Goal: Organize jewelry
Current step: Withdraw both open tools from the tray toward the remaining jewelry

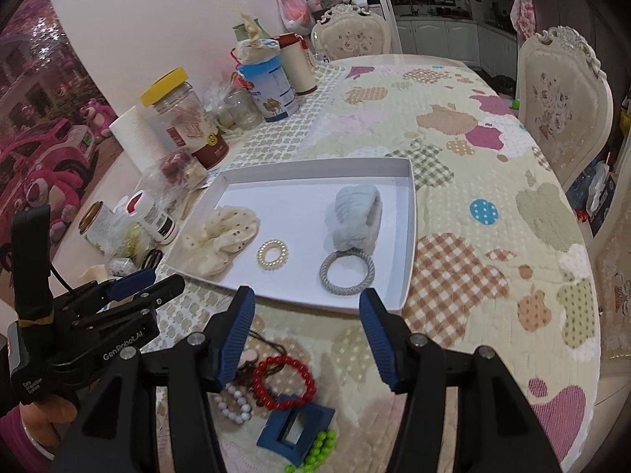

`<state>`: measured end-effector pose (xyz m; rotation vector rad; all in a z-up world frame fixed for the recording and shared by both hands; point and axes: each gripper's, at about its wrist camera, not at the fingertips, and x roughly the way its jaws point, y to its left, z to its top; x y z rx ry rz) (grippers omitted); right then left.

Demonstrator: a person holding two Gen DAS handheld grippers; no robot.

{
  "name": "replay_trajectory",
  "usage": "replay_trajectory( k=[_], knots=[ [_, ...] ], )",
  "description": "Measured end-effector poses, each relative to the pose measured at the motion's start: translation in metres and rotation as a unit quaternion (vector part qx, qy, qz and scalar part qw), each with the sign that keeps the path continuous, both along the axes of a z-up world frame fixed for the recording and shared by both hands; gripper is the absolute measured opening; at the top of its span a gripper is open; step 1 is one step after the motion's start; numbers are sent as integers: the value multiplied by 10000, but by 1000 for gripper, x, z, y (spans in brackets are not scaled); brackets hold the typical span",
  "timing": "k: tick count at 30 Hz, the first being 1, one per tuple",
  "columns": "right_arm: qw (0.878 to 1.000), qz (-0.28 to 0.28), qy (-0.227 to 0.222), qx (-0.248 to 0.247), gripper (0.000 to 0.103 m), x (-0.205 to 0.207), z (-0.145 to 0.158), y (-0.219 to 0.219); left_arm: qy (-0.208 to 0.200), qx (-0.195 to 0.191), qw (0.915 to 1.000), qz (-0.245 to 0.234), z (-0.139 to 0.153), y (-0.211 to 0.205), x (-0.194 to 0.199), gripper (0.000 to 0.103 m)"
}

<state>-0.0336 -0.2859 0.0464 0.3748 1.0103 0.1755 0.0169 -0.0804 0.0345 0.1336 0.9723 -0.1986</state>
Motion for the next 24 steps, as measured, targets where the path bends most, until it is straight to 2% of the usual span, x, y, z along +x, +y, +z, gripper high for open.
replay_trajectory(
  k=[10,24],
  knots=[
    [9998,30,-83,-187,61,-26,13,14,-141,-43,9999,50,11,12,-25,32],
    [9995,3,25,-305,61,-55,11,26,-205,-50,9998,20,14,23,-49,32]
  ],
)
